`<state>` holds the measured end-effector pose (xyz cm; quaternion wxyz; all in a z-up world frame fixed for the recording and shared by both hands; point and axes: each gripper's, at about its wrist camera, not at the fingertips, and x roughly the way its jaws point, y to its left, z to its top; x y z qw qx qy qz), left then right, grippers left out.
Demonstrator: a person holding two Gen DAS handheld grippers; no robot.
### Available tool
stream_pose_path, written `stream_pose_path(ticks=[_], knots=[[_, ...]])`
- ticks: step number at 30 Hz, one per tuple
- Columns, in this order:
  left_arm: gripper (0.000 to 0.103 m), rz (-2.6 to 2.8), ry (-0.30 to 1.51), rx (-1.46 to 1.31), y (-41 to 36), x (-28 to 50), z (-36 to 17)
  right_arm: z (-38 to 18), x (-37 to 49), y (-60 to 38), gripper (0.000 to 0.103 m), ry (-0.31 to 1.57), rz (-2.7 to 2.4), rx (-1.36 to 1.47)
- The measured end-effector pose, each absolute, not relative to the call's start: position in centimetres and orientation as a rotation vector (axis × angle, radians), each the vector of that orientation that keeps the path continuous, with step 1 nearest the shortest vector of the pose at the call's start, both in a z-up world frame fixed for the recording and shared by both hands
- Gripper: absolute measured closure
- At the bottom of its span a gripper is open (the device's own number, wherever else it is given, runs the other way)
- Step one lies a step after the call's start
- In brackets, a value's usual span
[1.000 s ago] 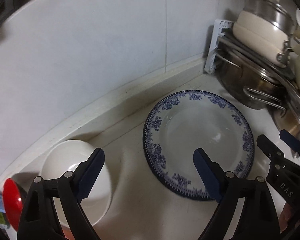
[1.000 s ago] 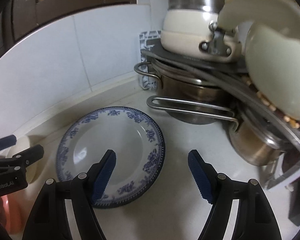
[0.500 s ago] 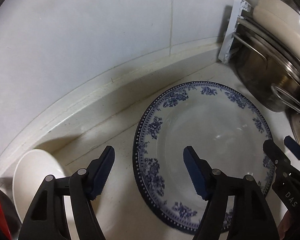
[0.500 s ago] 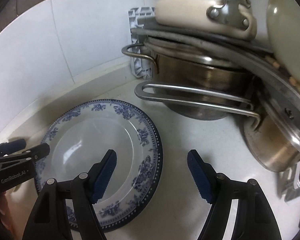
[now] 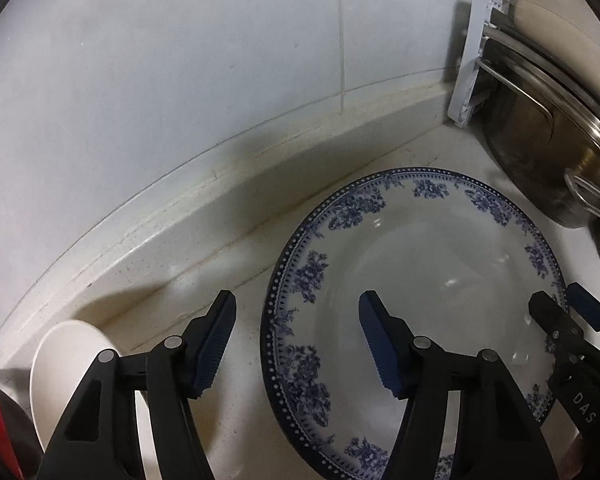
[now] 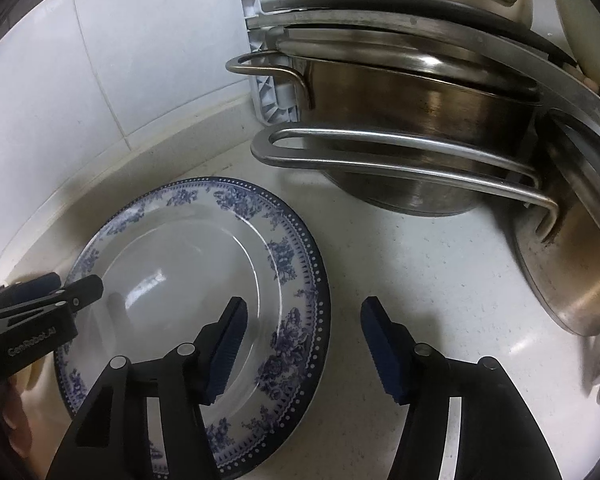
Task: Organize plates and bowls
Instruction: 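Close both tools on the blue-and-white plate rim, then lift the blue-and-white plate with both tools and carry it over the green plate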
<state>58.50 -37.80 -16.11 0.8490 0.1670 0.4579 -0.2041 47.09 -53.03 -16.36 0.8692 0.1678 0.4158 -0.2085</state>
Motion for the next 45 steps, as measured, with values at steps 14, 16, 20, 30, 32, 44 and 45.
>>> stream_pose_path(ticks=[14, 16, 20, 30, 32, 44, 45], knots=[[0.052, -0.427, 1.002, 0.347, -38.7, 59.8, -16.7, -16.2, 47.3, -52.8, 0.047, 0.87, -0.43, 0.34], [0.052, -0.432, 1.011, 0.329, -38.5, 60.0, -16.7, -16.2, 47.5, -52.6, 0.05, 0.873, -0.422, 0.335], [0.058, -0.42, 1.026, 0.31, -38.2, 60.2, -16.7, -16.2, 47.9, -52.0, 0.056, 0.878, -0.409, 0.31], [0.065, -0.393, 1.016, 0.301, -37.6, 59.5, -16.5, -16.0, 47.9, -52.3, 0.067, 0.884, -0.429, 0.306], [0.065, -0.394, 1.019, 0.298, -37.4, 59.2, -16.4, -16.0, 47.7, -52.3, 0.067, 0.882, -0.431, 0.311], [0.066, -0.385, 0.992, 0.265, -35.1, 56.0, -13.2, -14.1, 45.4, -51.9, 0.068, 0.849, -0.429, 0.331], [0.066, -0.385, 0.988, 0.262, -34.8, 55.6, -12.8, -13.8, 45.2, -51.8, 0.068, 0.846, -0.427, 0.334]])
